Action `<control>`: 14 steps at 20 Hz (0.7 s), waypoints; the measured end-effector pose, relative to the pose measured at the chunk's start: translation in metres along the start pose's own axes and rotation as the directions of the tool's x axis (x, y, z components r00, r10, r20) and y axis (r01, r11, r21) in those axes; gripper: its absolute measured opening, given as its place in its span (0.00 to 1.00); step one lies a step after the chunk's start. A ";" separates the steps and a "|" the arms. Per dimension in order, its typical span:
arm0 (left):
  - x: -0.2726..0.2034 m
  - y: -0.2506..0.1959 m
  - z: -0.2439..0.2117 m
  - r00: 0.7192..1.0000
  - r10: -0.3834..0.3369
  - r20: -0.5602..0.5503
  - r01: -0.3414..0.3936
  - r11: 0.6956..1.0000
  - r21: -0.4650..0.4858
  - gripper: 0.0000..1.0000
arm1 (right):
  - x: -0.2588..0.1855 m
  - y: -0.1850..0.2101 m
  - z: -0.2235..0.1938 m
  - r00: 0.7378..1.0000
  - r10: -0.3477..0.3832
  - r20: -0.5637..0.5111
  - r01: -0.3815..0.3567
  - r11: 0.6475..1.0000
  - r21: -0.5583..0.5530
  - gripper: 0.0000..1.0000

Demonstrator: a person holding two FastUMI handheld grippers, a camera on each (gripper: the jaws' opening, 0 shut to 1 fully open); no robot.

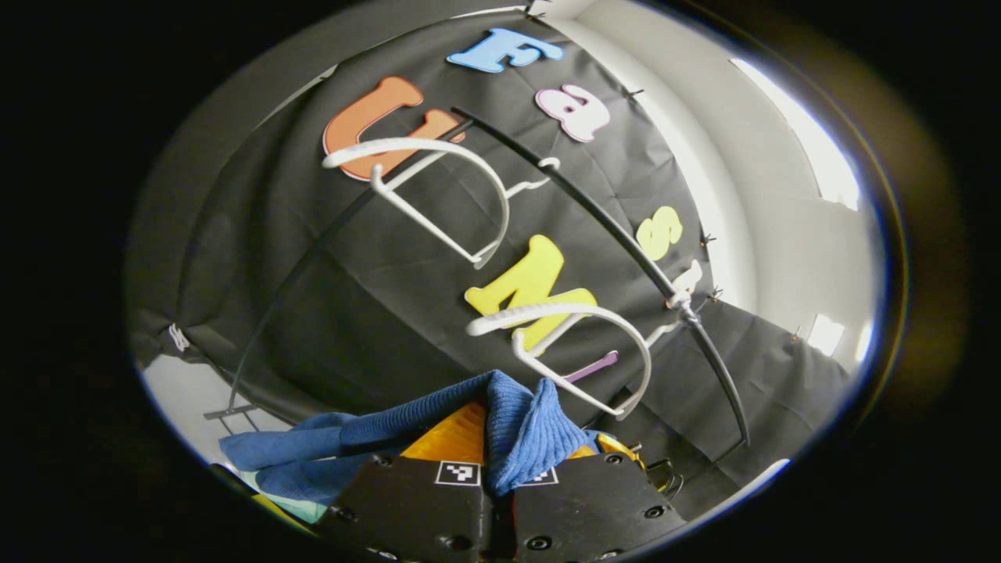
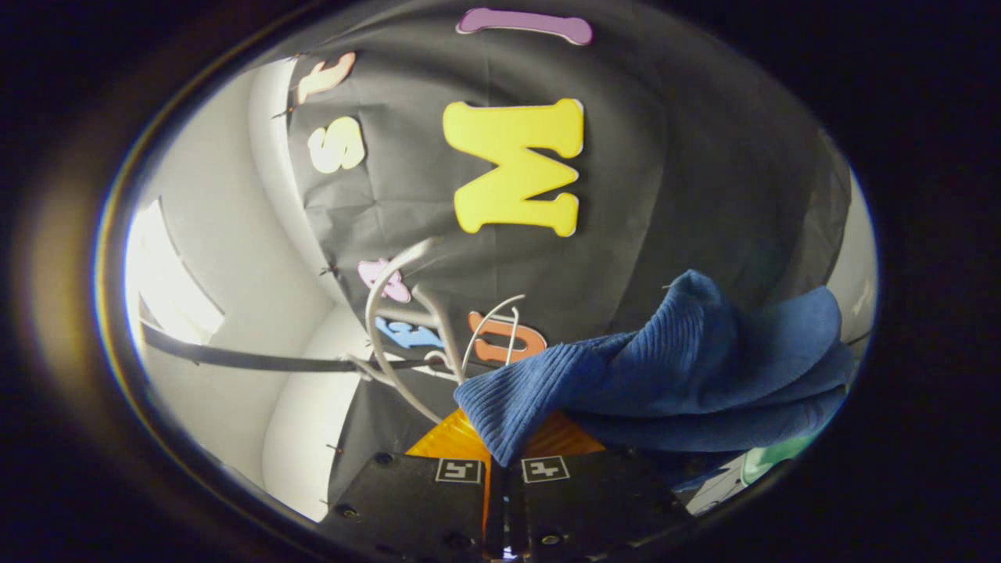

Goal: Grasp the clothes on the hanger with both hands and then place them into the laundry hamper below.

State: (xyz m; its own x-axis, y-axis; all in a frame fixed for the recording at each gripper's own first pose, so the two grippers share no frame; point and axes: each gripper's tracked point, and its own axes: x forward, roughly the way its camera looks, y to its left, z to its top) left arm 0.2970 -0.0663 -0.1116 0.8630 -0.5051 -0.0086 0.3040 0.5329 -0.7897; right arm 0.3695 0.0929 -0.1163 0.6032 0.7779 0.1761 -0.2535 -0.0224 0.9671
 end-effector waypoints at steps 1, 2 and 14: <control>-0.004 -0.008 -0.004 1.000 -0.010 -0.024 0.010 1.000 -0.002 0.05 | 0.003 0.007 -0.012 1.000 -0.001 -0.013 0.001 1.000 -0.013 0.06; -0.007 -0.015 -0.008 0.999 -0.013 -0.035 0.013 1.000 0.005 0.05 | 0.006 0.014 -0.025 0.999 0.001 -0.032 -0.002 1.000 -0.028 0.06; -0.040 0.027 -0.115 0.956 0.218 -0.199 -0.184 0.967 0.175 0.06 | 0.015 -0.054 -0.163 0.916 -0.341 -0.209 0.255 0.901 -0.352 0.06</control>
State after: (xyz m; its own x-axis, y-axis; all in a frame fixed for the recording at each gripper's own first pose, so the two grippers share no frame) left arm 0.2243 -0.1101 -0.2034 0.8107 -0.5016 -0.3020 0.2060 0.7271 -0.6549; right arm 0.2690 0.2086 -0.1958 0.4814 0.8517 -0.2070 -0.3407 0.3994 0.8511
